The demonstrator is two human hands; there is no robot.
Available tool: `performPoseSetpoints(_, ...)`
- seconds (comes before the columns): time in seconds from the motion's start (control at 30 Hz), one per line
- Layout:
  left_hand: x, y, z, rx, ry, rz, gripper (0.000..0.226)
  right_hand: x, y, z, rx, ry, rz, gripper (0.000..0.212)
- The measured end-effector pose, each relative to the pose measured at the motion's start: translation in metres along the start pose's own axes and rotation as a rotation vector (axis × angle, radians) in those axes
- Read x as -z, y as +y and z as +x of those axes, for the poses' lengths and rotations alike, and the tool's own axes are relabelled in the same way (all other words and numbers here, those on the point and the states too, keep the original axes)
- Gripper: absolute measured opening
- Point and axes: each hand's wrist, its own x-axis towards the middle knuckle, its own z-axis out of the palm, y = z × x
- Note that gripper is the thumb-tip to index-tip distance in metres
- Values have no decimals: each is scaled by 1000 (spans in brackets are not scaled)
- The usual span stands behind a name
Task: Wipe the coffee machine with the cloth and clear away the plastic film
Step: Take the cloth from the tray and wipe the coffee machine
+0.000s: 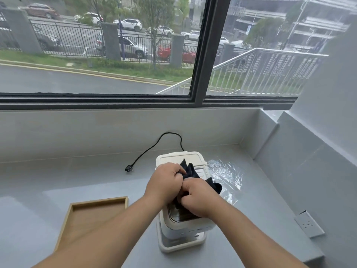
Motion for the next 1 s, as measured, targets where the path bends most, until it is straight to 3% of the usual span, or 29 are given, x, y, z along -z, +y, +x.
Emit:
performPoseSetpoints(0.13, 14, -5, -5, -78, -88, 198, 30, -2, -11, -9, 45, 7, -49, 23)
performPoseSetpoints(0.23, 28, -3, -9, -108, -137, 285, 32, -1, -17, -16, 75, 14, -141, 17)
performPoseSetpoints(0.3, 39, -2, -10, -150, -130, 338, 32, 2, -20, -26, 64, 57, -182, 24)
performPoseSetpoints(0.37, 49, 1, -9, -207, -96, 391, 34, 8, -18, -37, 48, 158, -175, 36)
performPoseSetpoints(0.5, 59, 12, -6, -326, -44, 435, 49, 27, -13, -57, -34, 402, -175, 39)
performPoseSetpoints(0.63, 51, 31, -5, -423, -77, 476, 70, 42, -2, -75, -189, 529, -232, 45)
performPoseSetpoints(0.8, 34, 51, -5, -487, -130, 519, 80, 50, 16, -96, -367, 520, -264, 57)
performPoseSetpoints(1.0, 12, 69, 1, -501, -166, 552, 91, 53, 46, -108, -433, 490, -290, 70)
